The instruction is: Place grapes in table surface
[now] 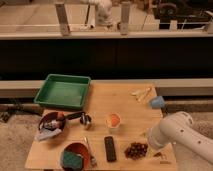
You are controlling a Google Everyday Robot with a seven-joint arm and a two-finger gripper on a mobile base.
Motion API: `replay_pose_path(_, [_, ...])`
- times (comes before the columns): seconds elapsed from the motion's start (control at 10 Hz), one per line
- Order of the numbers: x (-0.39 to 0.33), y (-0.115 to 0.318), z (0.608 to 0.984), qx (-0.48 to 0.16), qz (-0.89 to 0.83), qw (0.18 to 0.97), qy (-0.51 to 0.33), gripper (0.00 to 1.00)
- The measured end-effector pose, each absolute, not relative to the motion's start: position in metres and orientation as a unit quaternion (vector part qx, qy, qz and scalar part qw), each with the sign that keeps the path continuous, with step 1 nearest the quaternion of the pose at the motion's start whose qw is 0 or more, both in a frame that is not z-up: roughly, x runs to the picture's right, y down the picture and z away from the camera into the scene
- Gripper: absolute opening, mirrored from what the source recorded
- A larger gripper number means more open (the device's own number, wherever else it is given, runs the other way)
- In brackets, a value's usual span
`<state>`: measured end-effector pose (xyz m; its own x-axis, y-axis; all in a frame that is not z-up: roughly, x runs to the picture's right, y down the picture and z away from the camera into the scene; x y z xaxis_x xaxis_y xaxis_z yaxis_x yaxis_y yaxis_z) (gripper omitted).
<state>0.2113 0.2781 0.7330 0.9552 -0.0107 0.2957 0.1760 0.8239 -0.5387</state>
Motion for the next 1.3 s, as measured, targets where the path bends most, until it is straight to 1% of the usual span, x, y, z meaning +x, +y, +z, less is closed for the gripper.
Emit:
replay_pose_path(0.6, [0.211,0.280,0.737,-0.298,-0.051,0.942,-0.143,0.80])
replay_pose_path(1.3, [0.215,0.304,0.768,-0.309,-0.047,0.941,-0.131,0.80])
